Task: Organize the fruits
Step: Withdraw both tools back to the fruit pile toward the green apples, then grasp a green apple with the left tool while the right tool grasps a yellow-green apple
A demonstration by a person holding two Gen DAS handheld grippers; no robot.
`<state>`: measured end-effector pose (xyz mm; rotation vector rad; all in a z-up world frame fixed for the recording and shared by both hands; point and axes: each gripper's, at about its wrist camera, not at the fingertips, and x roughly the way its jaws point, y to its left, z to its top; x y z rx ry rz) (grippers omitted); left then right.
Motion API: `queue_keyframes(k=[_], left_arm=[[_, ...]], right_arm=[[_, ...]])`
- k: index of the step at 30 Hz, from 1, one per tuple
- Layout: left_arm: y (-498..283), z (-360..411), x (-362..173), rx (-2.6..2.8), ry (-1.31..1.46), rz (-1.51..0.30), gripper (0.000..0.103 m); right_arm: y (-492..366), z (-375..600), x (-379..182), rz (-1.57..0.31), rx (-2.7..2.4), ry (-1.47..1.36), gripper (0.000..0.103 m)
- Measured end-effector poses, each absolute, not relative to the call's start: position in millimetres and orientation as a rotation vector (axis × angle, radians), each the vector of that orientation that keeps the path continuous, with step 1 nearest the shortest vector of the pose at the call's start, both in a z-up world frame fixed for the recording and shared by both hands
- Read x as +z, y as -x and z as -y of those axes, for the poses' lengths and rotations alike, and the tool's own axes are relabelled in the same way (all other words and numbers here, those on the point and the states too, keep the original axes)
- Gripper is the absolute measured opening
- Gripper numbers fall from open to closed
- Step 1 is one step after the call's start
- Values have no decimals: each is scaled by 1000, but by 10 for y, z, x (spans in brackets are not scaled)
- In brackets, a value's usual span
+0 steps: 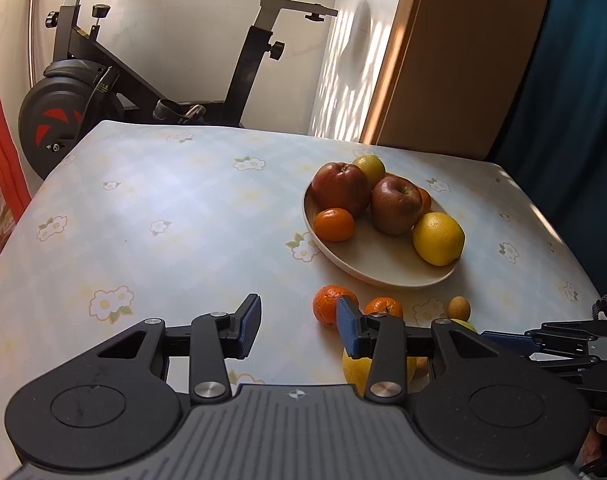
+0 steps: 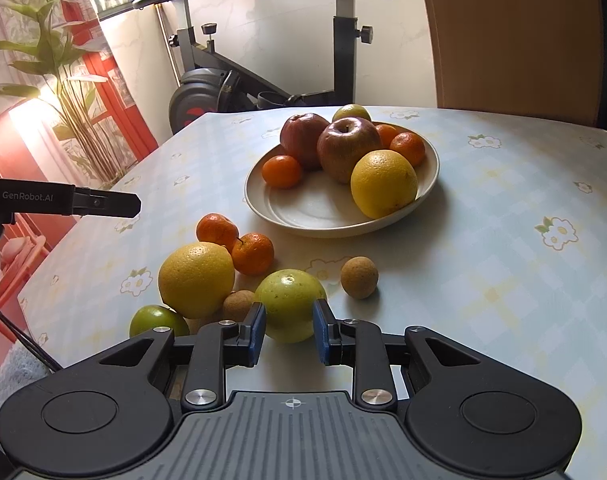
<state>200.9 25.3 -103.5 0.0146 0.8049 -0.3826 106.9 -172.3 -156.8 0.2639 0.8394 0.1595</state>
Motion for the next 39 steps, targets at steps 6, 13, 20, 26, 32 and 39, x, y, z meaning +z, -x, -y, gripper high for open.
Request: queue_keyframes(k=[6, 13, 20, 26, 32, 39], left_arm=[[-1967, -251, -1047, -390, -18, -805, 44], [-1961, -255, -1051, -392, -17, -805, 43], [-1885, -258, -1080, -407, -22, -806, 44], [-1857, -258, -1097, -416, -17, -815, 44], [-1788, -238, -1157, -435, -12, -832, 45], [-1730, -208, -1243, -459, -17, -862, 46]], right_arm=[[-1026, 1724, -1585, -855, 159, -270, 24], [-1000, 1693, -1632, -883, 181, -281, 28], [-1022, 1661, -1582, -866, 193, -253, 35], [-1094, 1687, -1565, -855, 191, -254, 43], [-1208, 1727, -1621, -871, 207, -265, 46], [-1228, 1759, -1699, -878, 210, -316, 43]])
